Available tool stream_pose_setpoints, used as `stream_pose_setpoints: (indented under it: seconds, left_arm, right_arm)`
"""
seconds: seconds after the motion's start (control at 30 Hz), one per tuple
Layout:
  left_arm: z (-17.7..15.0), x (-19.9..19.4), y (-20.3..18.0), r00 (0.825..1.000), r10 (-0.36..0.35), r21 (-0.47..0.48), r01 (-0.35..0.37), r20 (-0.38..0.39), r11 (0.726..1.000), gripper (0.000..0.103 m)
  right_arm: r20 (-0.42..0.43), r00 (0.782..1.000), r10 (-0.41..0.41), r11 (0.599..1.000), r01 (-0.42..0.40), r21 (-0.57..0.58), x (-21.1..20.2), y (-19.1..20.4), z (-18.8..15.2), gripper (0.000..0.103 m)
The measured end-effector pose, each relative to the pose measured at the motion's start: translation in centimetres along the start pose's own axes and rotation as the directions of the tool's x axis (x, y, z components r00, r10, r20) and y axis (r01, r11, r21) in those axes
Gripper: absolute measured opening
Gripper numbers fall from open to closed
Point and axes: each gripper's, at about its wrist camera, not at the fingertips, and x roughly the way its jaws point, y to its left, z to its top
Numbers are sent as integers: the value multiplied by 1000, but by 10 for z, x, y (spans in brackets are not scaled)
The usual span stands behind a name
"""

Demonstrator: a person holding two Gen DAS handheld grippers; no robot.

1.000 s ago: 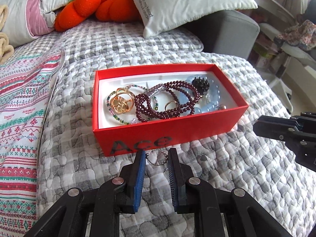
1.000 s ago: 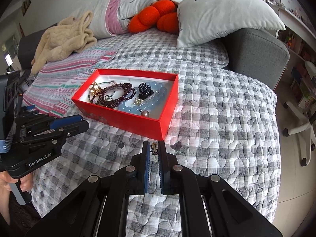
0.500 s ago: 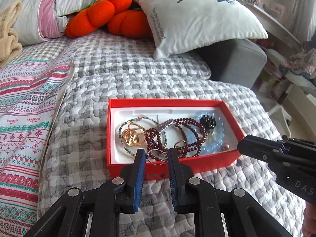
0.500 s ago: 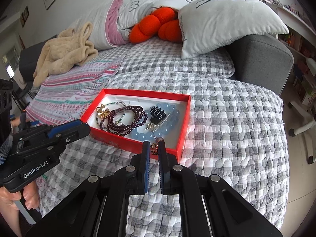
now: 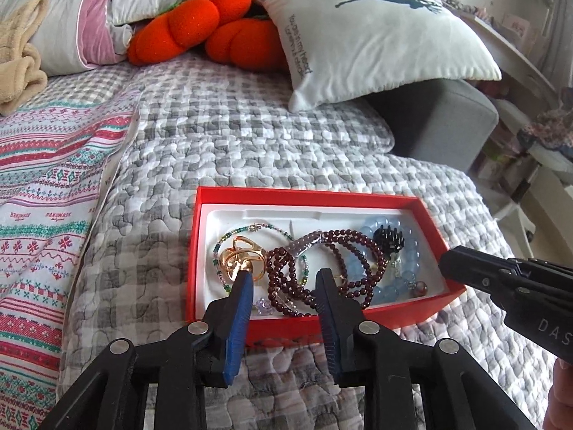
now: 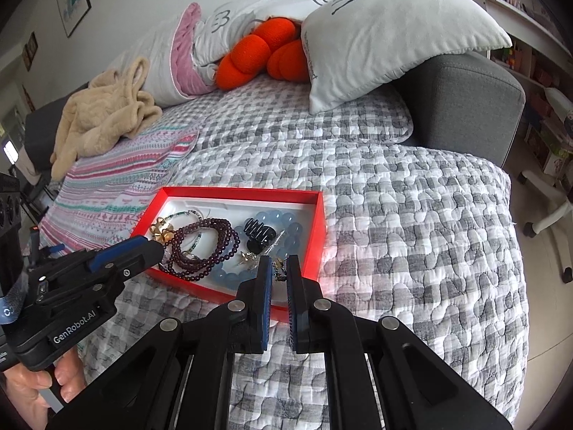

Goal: Organize jewelry
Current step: 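Drop the silver ring and gold earring into the red box, opening both tools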

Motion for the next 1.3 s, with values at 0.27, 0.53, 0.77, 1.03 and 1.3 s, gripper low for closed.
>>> stream_pose_setpoints:
  seconds: [0.27,0.53,0.77,1.03,1.3]
  left_arm:
    - [-14,-21,9,997,67,1,-67,-23,998,49]
    - [-35,-25,25,987,135,-12,-136,-87,991,65]
    - [-41,-26,27,982,160,4,-160,-99,987,77]
    - [-40,-23,23,984,152,9,-152,-91,988,86]
    - [-42,-27,14,980,188,30,-186,-70,982,95]
  right_arm:
    - [10,1000,14,1000,-14,-8,-6,1,1,8]
    - [2,1000,-4,1000,4,-20,3,11,4,9]
    - [-15,1000,-26,999,25,-46,17,19,7,9]
    - [-30,999,-26,998,25,-53,25,24,9,10]
    - [-26,999,19,999,-19,-31,4,19,6,47]
